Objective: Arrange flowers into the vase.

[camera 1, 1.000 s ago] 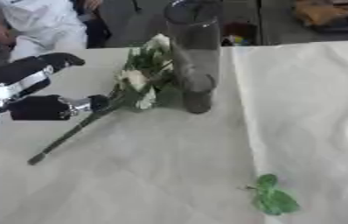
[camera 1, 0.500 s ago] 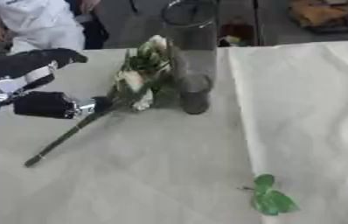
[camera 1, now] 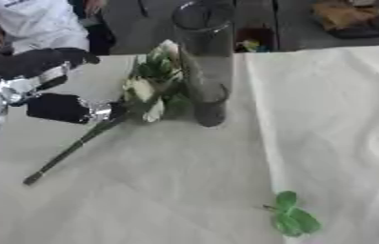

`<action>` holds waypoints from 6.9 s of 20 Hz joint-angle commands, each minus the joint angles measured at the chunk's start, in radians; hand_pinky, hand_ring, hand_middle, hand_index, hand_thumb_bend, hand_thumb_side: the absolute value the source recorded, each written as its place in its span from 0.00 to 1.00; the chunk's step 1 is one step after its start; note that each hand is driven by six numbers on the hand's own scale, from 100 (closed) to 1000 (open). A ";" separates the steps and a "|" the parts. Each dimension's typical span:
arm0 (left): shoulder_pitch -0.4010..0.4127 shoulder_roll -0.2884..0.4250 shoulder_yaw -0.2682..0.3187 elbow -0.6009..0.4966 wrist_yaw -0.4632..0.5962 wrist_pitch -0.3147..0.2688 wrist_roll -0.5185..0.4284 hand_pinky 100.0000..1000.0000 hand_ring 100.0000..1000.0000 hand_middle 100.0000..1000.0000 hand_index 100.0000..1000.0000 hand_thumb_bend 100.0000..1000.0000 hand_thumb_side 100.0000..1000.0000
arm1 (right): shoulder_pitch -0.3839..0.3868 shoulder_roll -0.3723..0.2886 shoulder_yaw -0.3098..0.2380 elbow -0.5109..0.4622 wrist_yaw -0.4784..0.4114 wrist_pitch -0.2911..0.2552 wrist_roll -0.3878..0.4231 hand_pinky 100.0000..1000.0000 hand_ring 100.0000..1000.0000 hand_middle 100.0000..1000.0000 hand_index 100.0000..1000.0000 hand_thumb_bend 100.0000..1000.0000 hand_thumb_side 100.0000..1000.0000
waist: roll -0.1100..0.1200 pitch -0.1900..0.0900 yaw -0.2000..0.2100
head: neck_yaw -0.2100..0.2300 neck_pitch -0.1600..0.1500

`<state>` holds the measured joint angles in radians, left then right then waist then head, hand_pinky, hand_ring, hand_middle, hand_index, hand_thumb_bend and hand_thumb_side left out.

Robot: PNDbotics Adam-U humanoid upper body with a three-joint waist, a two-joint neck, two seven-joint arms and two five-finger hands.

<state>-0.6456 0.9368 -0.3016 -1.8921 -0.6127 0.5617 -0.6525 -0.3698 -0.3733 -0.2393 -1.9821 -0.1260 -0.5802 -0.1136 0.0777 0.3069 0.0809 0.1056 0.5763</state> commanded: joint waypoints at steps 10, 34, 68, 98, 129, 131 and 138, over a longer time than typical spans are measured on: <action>-0.072 -0.028 -0.046 0.157 -0.069 0.009 -0.058 0.98 0.96 0.95 1.00 0.57 0.76 | -0.008 -0.006 0.000 -0.018 -0.015 0.006 0.010 0.73 0.81 0.58 0.82 0.00 1.00 | 0.002 -0.012 -0.012 | 0.014 -0.020; -0.151 -0.131 -0.116 0.404 -0.254 -0.097 -0.022 0.96 0.89 0.87 0.96 0.53 0.64 | -0.011 0.000 0.007 -0.018 -0.024 0.016 0.029 0.74 0.82 0.57 0.82 0.00 1.00 | 0.011 0.002 -0.035 | 0.031 -0.046; -0.199 -0.250 -0.091 0.647 -0.370 -0.110 0.090 0.75 0.75 0.77 0.83 0.26 0.57 | -0.016 0.003 0.018 -0.018 -0.042 0.017 0.066 0.75 0.82 0.55 0.82 0.00 1.00 | 0.016 0.028 -0.063 | 0.056 -0.071; -0.212 -0.282 -0.083 0.695 -0.363 -0.070 0.185 0.00 0.11 0.16 0.32 0.02 0.33 | -0.009 0.007 0.017 -0.018 -0.044 0.024 0.079 0.75 0.82 0.54 0.82 0.00 1.00 | 0.019 0.038 -0.077 | 0.066 -0.080; -0.174 -0.246 0.016 0.610 -0.052 0.101 0.238 0.00 0.00 0.00 0.00 0.17 0.45 | 0.009 0.013 0.010 -0.018 -0.045 0.030 0.067 0.76 0.82 0.54 0.82 0.00 1.00 | 0.001 0.012 -0.051 | 0.024 -0.034; -0.164 -0.245 0.036 0.577 -0.015 0.119 0.270 0.00 0.00 0.00 0.00 0.14 0.46 | 0.010 0.013 0.007 -0.018 -0.044 0.028 0.062 0.76 0.82 0.54 0.82 0.00 1.00 | -0.004 0.010 -0.048 | 0.015 -0.030; -0.138 -0.244 0.102 0.441 0.098 0.171 0.425 0.00 0.00 0.00 0.00 0.08 0.49 | 0.015 0.018 0.002 -0.018 -0.039 0.022 0.051 0.76 0.82 0.54 0.82 0.00 1.00 | -0.022 0.005 -0.038 | -0.044 -0.048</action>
<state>-0.7713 0.6525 -0.2282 -1.4143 -0.5346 0.7252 -0.2563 -0.3507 -0.3467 -0.2282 -1.9821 -0.1682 -0.5574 -0.0577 0.0568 0.3382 0.0422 0.0722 0.5408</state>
